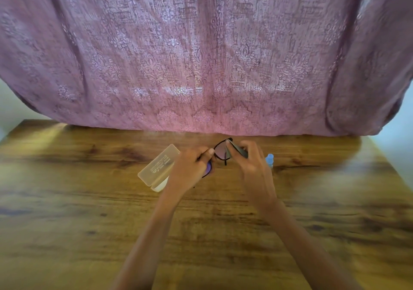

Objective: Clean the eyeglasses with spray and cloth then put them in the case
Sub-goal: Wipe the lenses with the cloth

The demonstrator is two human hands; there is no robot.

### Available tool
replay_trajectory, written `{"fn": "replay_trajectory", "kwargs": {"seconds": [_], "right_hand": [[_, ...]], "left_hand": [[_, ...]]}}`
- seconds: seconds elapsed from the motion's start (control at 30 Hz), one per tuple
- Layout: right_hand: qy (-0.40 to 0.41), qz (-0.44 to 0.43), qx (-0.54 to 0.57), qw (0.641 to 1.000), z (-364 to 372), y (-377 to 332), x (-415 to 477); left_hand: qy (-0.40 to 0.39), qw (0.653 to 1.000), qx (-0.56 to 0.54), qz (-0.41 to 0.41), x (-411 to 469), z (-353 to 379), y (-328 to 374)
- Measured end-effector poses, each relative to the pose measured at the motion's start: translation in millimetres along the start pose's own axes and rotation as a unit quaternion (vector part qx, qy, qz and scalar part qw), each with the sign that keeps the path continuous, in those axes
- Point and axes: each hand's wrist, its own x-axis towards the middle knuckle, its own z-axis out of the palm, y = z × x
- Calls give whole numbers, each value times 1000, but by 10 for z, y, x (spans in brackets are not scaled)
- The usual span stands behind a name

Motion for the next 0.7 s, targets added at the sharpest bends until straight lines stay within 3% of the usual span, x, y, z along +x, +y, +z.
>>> {"fn": "replay_trajectory", "kwargs": {"seconds": [0.17,0.43,0.7], "right_hand": [[-47,-54,-1,997,37,-104,-50],[-3,-9,6,1000,17,-34,38],[-51,-49,13,997,26,-140,-25]], "left_hand": [[7,1000,8,6,11,-5,-2],[6,1000,3,-2,-5,-20,17],[5,1000,4,9,-6,-24,8]]}}
